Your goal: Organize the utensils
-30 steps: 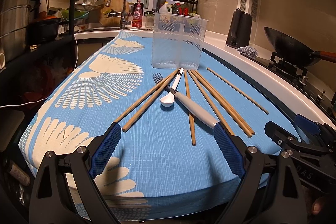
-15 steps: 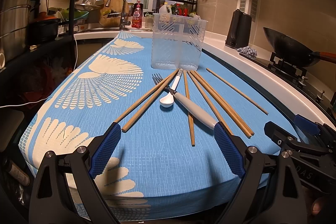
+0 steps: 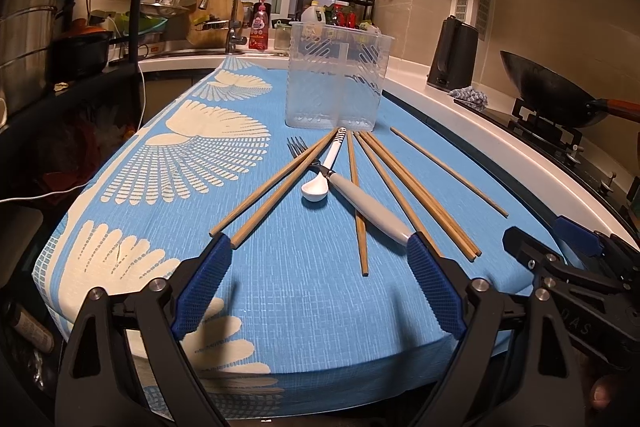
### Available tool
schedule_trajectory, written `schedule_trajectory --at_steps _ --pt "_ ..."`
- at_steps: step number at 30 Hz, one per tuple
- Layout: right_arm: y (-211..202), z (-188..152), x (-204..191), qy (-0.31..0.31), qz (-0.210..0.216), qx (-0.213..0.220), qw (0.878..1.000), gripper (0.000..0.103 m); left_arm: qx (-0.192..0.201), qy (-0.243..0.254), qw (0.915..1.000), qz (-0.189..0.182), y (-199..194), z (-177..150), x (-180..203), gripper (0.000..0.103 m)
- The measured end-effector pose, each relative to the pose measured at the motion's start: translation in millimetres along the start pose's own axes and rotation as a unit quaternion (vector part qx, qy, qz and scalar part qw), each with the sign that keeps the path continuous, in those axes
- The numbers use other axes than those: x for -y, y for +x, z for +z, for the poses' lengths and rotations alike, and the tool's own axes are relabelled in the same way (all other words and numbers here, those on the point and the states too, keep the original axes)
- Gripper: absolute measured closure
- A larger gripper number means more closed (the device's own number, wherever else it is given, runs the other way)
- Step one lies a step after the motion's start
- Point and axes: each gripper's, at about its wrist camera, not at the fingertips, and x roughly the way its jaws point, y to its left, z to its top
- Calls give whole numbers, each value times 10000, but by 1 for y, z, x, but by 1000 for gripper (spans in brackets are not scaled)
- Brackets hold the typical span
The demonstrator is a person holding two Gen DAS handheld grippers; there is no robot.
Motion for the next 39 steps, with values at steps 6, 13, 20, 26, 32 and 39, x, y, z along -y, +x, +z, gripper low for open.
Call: schedule_trajectory --at_steps 6,13,20,26,32,39 --pt "16 13 21 167 -38 -26 9998 61 -30 66 9999 -93 2 3 -4 52" --pt "57 32 42 207 14 -149 9997 63 -16 -110 9997 205 18 13 -31 74" --pt "86 29 47 185 64 -462 9987 63 -155 -379 9979 506 37 17 -62 84" --pt "91 26 50 176 137 -538 9983 69 -376 -236 9978 502 48 11 -62 85" --pt "88 26 37 -5 596 -554 9967 98 -443 30 9982 414 46 9 -53 95" --pt "74 17 24 -12 939 -587 9938 98 -493 223 9980 320 28 -1 -43 97"
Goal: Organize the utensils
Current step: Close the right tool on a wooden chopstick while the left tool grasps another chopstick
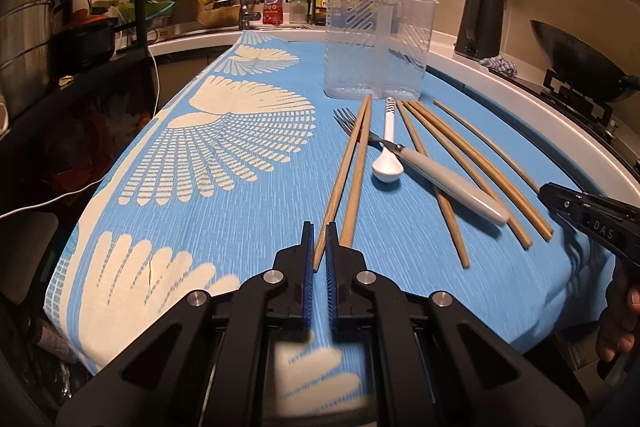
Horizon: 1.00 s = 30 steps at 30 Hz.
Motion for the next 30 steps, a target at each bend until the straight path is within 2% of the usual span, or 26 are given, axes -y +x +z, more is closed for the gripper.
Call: schedule_trajectory --at_steps 4,8,19,30 --pt "-5 -5 2 -11 -105 59 9999 97 27 148 9999 -19 -4 -3 6 97" --pt "-4 -4 5 1 -99 75 9999 97 67 -22 9999 -79 2 0 2 97" --pt "-3 -7 4 -59 -59 212 9997 96 152 202 9997 50 9 4 12 96" --pt "-1 -3 2 -69 -51 112 9999 98 155 277 9995 15 13 8 14 96"
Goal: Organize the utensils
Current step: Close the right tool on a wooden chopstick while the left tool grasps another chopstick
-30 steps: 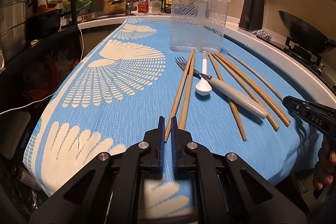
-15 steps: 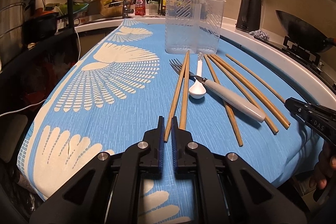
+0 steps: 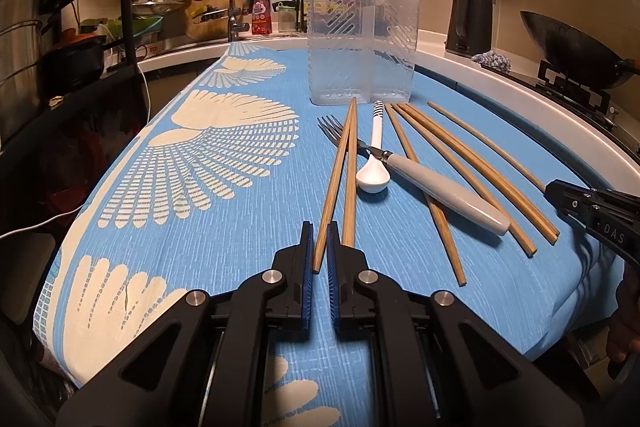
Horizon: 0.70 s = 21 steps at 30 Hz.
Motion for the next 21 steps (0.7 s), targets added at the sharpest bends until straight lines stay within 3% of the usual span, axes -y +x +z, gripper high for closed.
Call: schedule_trajectory --at_steps 3,11,21 --pt "0 1 2 57 25 -43 10000 98 -36 -147 9999 -61 -3 0 -4 96" --pt "-3 -2 6 189 -153 -75 9997 97 -67 -384 9986 350 -32 -18 -4 97" --pt "-4 -5 13 193 -104 1 9998 97 100 -334 9989 326 -22 -16 1 96"
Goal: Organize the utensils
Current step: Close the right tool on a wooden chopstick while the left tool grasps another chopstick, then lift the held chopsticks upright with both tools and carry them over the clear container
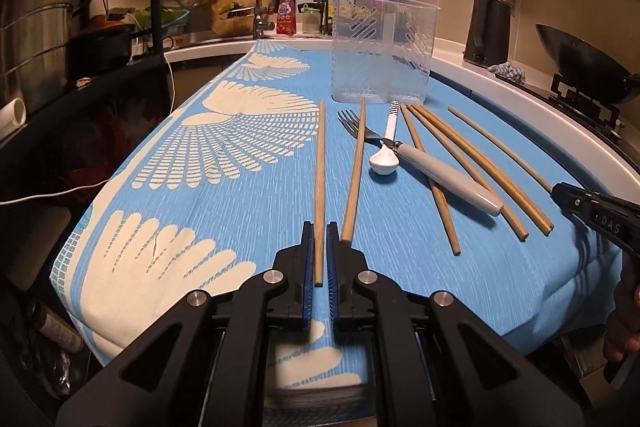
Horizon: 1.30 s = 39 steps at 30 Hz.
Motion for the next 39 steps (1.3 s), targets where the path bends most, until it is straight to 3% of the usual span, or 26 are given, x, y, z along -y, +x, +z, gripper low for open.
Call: schedule_trajectory --at_steps 27,39 --pt "0 0 0 8 4 46 10000 98 106 52 9999 -69 2 0 2 98" --pt "-40 20 -2 7 -70 468 9989 98 650 25 9978 -130 -30 18 1 98"
